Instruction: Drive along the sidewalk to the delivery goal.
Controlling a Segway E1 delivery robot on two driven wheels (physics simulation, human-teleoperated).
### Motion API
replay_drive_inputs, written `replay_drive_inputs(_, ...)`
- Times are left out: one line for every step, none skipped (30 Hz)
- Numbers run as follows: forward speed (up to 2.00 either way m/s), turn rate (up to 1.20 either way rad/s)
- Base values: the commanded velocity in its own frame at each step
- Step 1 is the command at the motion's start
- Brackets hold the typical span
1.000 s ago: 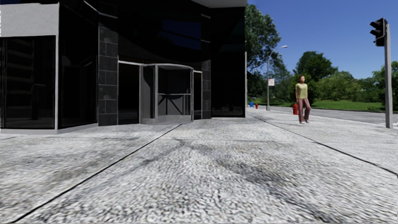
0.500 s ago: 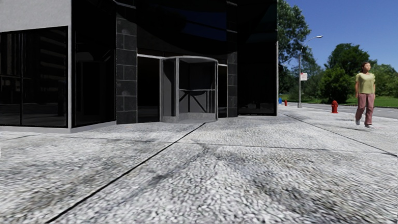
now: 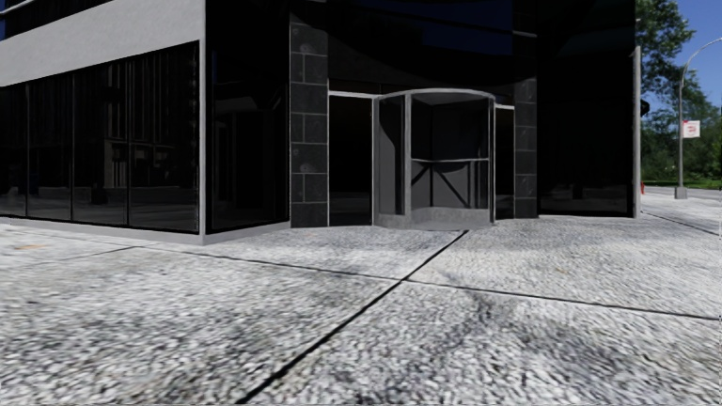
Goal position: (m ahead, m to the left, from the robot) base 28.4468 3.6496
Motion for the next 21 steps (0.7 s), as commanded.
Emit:
replay_drive_inputs(1.71, 0.69)
replay_drive_inputs(1.71, 0.69)
replay_drive_inputs(1.71, 0.69)
replay_drive_inputs(1.72, 0.69)
replay_drive_inputs(1.72, 0.69)
replay_drive_inputs(1.72, 0.69)
replay_drive_inputs(1.72, 0.69)
replay_drive_inputs(1.72, 0.69)
replay_drive_inputs(1.72, 0.69)
replay_drive_inputs(1.72, 0.69)
replay_drive_inputs(1.72, 0.69)
replay_drive_inputs(1.72, 0.69)
replay_drive_inputs(1.72, 0.69)
replay_drive_inputs(1.72, 0.69)
replay_drive_inputs(1.72, 0.69)
replay_drive_inputs(1.72, 0.69)
replay_drive_inputs(1.72, 0.69)
replay_drive_inputs(1.72, 0.69)
replay_drive_inputs(1.72, 0.69)
replay_drive_inputs(1.74, 0.69)
replay_drive_inputs(1.81, 0.69)
